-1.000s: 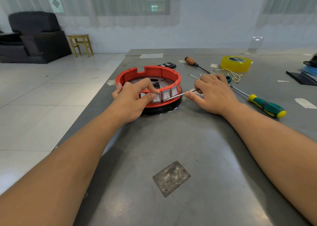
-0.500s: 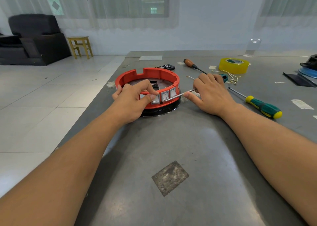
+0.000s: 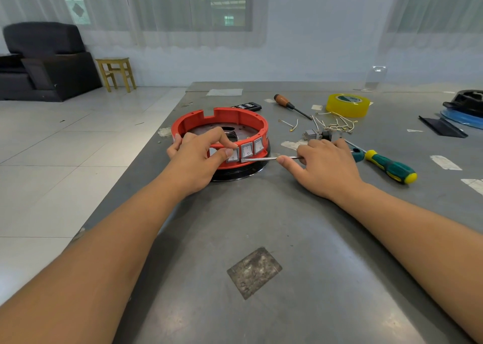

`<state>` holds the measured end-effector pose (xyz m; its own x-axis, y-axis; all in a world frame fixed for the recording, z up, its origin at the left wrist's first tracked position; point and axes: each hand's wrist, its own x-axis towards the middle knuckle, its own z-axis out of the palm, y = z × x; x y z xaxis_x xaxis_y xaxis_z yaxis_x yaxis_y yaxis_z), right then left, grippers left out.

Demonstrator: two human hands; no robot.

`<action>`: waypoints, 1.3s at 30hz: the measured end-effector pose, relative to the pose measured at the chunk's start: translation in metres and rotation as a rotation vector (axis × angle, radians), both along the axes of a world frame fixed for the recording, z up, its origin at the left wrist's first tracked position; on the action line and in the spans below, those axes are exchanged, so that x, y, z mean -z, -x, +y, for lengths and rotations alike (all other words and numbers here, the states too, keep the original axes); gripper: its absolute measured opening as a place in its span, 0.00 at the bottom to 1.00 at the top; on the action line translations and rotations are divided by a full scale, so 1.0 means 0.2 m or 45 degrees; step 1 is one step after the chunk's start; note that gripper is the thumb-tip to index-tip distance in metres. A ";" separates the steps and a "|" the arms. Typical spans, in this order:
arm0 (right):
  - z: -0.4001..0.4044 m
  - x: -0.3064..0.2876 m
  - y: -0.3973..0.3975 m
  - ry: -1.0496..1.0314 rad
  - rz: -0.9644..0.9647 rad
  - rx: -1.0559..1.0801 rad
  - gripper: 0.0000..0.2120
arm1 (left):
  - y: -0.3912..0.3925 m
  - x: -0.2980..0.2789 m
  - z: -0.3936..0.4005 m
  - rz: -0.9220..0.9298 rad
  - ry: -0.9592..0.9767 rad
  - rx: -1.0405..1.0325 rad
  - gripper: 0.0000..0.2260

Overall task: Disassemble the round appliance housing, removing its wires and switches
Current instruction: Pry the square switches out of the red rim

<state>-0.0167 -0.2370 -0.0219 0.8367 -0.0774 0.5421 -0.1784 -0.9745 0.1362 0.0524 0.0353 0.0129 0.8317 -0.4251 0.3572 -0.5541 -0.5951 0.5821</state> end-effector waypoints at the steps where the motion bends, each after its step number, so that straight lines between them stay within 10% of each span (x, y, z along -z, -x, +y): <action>1: 0.01 0.00 0.01 -0.017 0.003 0.009 0.33 | 0.00 0.00 0.00 -0.005 -0.001 0.001 0.09; 21: -0.07 -0.02 -0.17 -0.191 -0.341 -0.349 0.26 | -0.01 -0.02 -0.01 0.032 0.014 -0.021 0.10; 39: -0.07 -0.04 0.04 0.010 -0.262 -0.074 0.30 | 0.02 0.03 -0.01 -0.081 0.023 0.032 0.12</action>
